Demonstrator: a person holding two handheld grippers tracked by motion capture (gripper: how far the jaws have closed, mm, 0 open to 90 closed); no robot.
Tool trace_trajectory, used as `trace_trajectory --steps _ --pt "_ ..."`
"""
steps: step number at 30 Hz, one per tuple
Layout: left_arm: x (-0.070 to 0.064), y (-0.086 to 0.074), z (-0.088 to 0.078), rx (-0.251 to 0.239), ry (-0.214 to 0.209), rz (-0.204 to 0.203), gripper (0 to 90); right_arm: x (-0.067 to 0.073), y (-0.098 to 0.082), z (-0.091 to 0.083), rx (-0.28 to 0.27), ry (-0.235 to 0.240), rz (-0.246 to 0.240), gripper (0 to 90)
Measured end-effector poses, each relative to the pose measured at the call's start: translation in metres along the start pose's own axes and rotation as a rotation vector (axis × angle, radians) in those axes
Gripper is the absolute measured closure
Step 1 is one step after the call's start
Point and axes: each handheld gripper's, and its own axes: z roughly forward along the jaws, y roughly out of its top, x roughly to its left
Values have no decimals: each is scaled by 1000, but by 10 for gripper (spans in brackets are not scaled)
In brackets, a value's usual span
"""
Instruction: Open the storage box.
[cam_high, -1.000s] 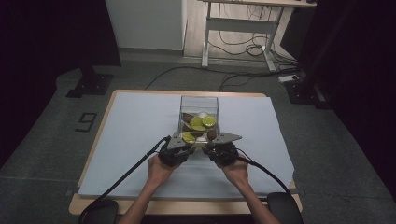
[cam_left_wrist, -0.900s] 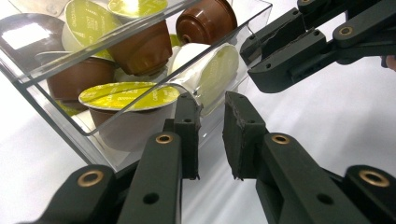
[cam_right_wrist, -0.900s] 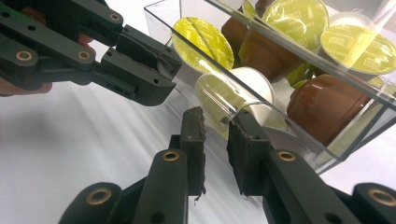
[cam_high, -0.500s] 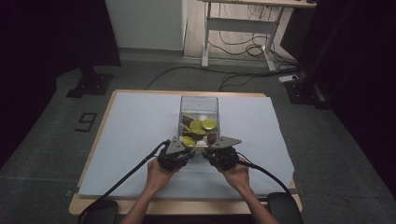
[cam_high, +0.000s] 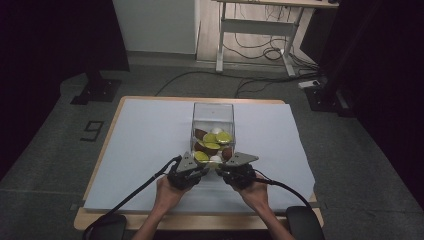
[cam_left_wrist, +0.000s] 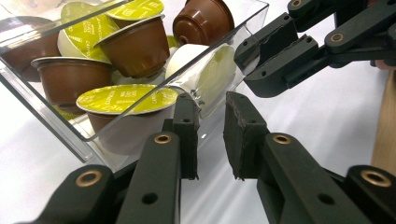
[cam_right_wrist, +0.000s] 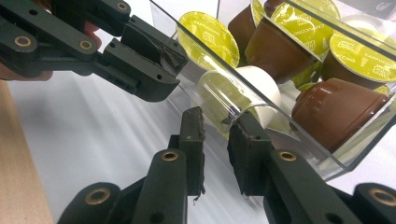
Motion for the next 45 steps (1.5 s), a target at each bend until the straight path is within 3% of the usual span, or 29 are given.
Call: trace_trajectory --steps 16,31,45 --pt "-16 -7 -8 0 -25 24 743 14 -8 -5 10 12 -14 750" --pt "-28 -12 -14 -2 -33 9 739 24 -13 -13 9 29 -14 750" --pt "-28 -19 -18 8 -38 35 706 26 -15 -14 44 54 -56 750"
